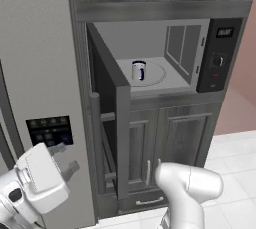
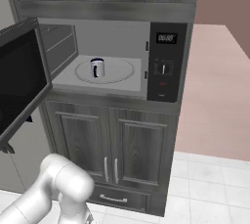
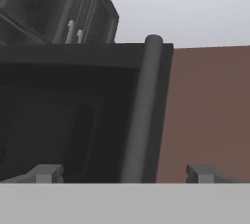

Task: Pick the mug from the counter and place it inside the microwave. Then close the microwave.

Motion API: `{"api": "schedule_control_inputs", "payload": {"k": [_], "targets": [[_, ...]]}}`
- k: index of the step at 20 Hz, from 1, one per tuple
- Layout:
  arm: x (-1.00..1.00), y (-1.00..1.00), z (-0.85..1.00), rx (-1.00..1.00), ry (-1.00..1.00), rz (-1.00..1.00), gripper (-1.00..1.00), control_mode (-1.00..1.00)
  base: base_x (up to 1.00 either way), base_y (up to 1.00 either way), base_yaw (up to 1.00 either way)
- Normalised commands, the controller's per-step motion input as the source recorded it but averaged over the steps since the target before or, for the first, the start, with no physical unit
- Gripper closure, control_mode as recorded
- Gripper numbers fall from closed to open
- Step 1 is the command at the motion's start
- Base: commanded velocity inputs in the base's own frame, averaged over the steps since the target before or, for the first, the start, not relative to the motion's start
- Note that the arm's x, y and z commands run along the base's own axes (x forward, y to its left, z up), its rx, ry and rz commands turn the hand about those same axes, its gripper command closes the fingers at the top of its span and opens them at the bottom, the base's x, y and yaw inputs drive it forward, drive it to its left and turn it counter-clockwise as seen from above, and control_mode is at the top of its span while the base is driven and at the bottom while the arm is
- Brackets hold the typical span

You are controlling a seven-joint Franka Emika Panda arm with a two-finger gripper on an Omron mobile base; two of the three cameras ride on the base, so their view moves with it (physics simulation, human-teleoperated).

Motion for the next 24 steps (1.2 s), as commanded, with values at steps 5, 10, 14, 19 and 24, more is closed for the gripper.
{"api": "schedule_control_inputs", "payload": {"k": [5, 10, 14, 19, 24], "targets": [[0.00, -0.20, 0.00, 0.00, 0.00, 0.00, -1.00, -1.00, 0.00, 0.00, 0.00], [0.00, -0.17, 0.00, 0.00, 0.00, 0.00, -1.00, -1.00, 0.00, 0.00, 0.00], [0.00, -0.11, 0.00, 0.00, 0.00, 0.00, -1.00, -1.00, 0.00, 0.00, 0.00], [0.02, -0.16, 0.00, 0.00, 0.00, 0.00, -1.00, -1.00, 0.00, 0.00, 0.00], [0.06, -0.17, 0.00, 0.00, 0.00, 0.00, -1.00, -1.00, 0.00, 0.00, 0.00]]}}
